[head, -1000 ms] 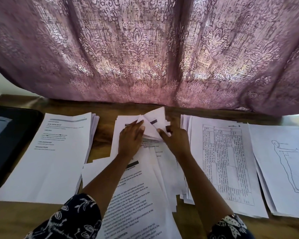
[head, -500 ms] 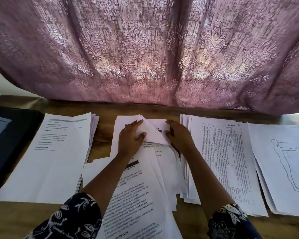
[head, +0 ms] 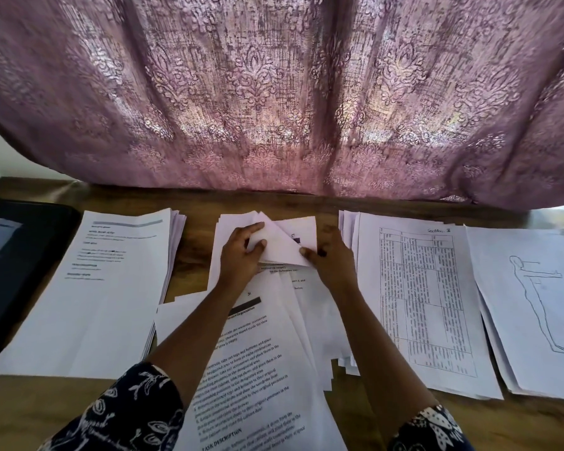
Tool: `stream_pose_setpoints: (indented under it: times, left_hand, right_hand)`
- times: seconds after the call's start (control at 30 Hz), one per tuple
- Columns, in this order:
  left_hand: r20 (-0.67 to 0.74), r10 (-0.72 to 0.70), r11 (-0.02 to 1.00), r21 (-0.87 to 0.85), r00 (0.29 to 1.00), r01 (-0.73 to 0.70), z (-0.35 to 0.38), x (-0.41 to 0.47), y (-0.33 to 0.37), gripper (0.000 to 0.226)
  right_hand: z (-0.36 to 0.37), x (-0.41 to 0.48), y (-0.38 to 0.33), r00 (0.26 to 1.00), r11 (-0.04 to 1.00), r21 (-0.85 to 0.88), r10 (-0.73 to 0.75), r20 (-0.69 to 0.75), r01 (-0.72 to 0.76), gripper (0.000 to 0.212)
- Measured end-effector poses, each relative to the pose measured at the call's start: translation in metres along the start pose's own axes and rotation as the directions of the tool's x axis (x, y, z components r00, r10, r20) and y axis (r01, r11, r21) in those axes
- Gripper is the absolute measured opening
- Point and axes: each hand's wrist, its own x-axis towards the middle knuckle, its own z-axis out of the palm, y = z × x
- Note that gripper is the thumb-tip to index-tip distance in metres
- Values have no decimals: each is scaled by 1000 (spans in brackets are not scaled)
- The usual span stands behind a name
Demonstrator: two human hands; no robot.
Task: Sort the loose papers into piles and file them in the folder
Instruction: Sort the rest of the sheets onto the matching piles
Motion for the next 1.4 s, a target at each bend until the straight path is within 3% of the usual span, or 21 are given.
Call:
stream_pose_setpoints:
  times: [0.17,0.33,0.43,0.47,0.57,0.67,0.8,0.87,0.93,1.03,1.13,1.23,1.3,1.4]
  left_hand:
    - [61,-142,982,-120,988,148,-20,2,16,28]
    - [234,-207,957,-155,950,246,-37,12,28,24]
    - [234,-127,975,-148,964,164,-33,12,40,22]
    - [227,-91,979,-160,970,129,-30,11,42,31]
    - [226,106,979,-195,968,-62,-26,6,33,59]
    - [295,246,954,-240,923,-178,-21,-2,13,60]
    - [249,290,943,-238,924,-232,-18,-5,-5,55]
    - [237,307,943,-211,922,-259,-19,0,-13,47]
    - [238,334,939,-175,912,-298,-19,4,-19,39]
    - [196,359,924,-210,913,-319,-19,5,-26,38]
    - [180,377,913,-239,909,-331,-17,5,-23,42]
    - [203,368,914,-256,907,-314,-17,6,-24,46]
    - [256,314,921,-318,914,-228,-20,4,-19,65]
    - [354,198,953,-286,914,-96,-22,7,-3,98]
  right_hand:
    - [5,-1,2,1000,999,38,-23,-21,24,37]
    - [6,0,-7,1000,995,99,-12,-10,13,29]
    - [7,-11,-13,964,964,-39,-260,59,262,27]
    - [8,-16,-11,947,946,-61,-313,68,317,27]
    - [11,-25,-4,931,924,-111,-363,49,366,28]
    - [13,-27,3,899,895,-81,-437,28,438,25]
    - [3,-11,5,964,968,6,-250,87,250,26]
    - [-2,7,8,963,946,-195,-237,128,259,34]
    - [-3,21,9,933,841,-420,-252,256,342,55]
    - [0,24,7,921,788,-485,-268,284,379,62]
    - [4,9,-1,946,849,-419,-265,187,321,62]
    - [6,-11,-10,997,987,-136,-81,15,82,65]
    - [6,-19,-11,999,1000,13,21,27,-21,59]
    - [6,-23,-12,999,997,64,45,28,-47,38]
